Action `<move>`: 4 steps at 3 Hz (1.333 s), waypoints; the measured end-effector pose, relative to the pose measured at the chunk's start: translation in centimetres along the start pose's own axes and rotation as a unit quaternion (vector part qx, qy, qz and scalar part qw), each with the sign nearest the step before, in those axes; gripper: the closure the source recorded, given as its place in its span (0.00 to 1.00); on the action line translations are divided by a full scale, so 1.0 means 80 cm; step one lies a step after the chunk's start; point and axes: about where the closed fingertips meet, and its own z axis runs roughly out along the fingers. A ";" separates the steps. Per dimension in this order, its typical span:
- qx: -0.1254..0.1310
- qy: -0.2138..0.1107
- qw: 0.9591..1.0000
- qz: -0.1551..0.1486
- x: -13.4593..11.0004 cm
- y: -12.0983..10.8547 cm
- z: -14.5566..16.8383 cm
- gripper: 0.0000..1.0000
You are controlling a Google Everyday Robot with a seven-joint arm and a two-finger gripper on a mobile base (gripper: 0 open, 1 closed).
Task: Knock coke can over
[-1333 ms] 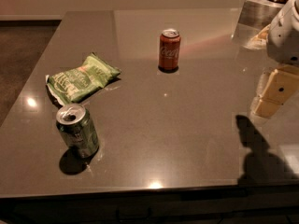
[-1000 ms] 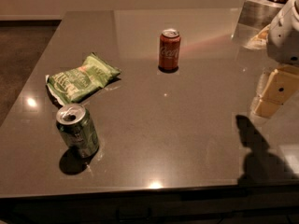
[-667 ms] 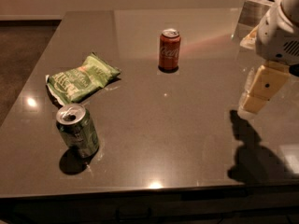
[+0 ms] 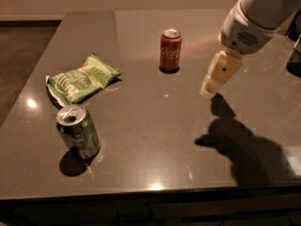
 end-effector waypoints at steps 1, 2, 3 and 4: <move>0.017 -0.049 0.998 0.031 -0.044 -0.038 0.019 0.00; 0.026 -0.089 0.994 0.055 -0.072 -0.070 0.032 0.00; 0.024 -0.125 0.989 0.073 -0.100 -0.103 0.054 0.00; 0.021 -0.155 0.984 0.090 -0.115 -0.131 0.073 0.00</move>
Offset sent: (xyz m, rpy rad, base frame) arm 0.1193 0.0453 0.0110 0.2753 -0.1353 -0.1296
